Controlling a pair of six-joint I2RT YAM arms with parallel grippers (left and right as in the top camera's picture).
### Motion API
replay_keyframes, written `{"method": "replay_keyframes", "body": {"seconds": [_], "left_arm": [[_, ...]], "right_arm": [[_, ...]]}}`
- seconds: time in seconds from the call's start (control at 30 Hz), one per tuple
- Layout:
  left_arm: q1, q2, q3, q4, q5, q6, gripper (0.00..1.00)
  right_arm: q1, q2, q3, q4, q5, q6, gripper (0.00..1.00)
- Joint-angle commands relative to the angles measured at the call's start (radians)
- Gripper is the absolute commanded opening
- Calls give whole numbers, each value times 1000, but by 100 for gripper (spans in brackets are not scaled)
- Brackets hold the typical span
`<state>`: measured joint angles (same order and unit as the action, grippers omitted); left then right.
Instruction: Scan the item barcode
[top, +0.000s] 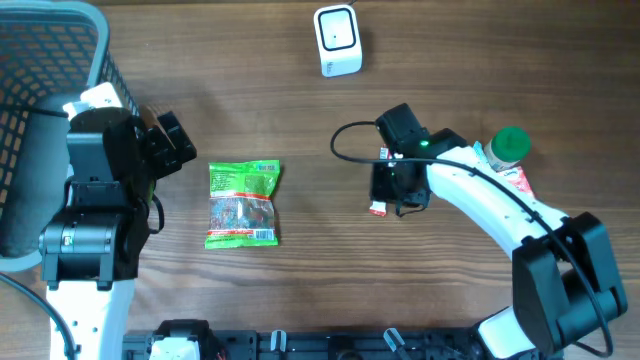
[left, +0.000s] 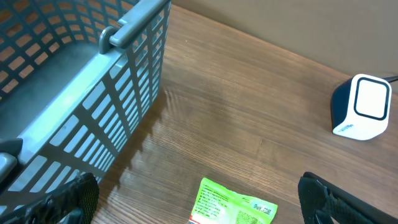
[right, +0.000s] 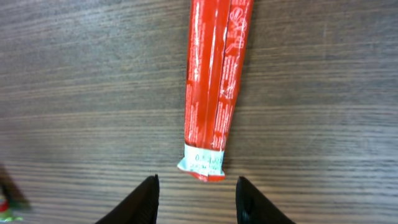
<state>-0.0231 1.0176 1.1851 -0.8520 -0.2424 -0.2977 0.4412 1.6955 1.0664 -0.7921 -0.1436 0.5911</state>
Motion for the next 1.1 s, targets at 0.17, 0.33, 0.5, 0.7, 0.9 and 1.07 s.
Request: {"method": "replay_keyframes", "body": {"seconds": [0.17, 0.33, 0.5, 0.7, 0.9, 1.07], "left_arm": [[4, 0, 14, 3, -6, 5, 100], [4, 0, 14, 3, -5, 5, 100], [4, 0, 14, 3, -6, 5, 100], [4, 0, 14, 3, -5, 5, 100], [4, 0, 14, 3, -6, 5, 100], [4, 0, 14, 3, -6, 5, 100]], "right_arm": [[-96, 6, -82, 101, -138, 10, 36], [-92, 6, -170, 240, -175, 35, 32], [-91, 6, -203, 282, -172, 40, 33], [-91, 6, -205, 291, -167, 71, 33], [-91, 6, -205, 291, -164, 73, 32], [-91, 6, -231, 319, -151, 97, 31]]}}
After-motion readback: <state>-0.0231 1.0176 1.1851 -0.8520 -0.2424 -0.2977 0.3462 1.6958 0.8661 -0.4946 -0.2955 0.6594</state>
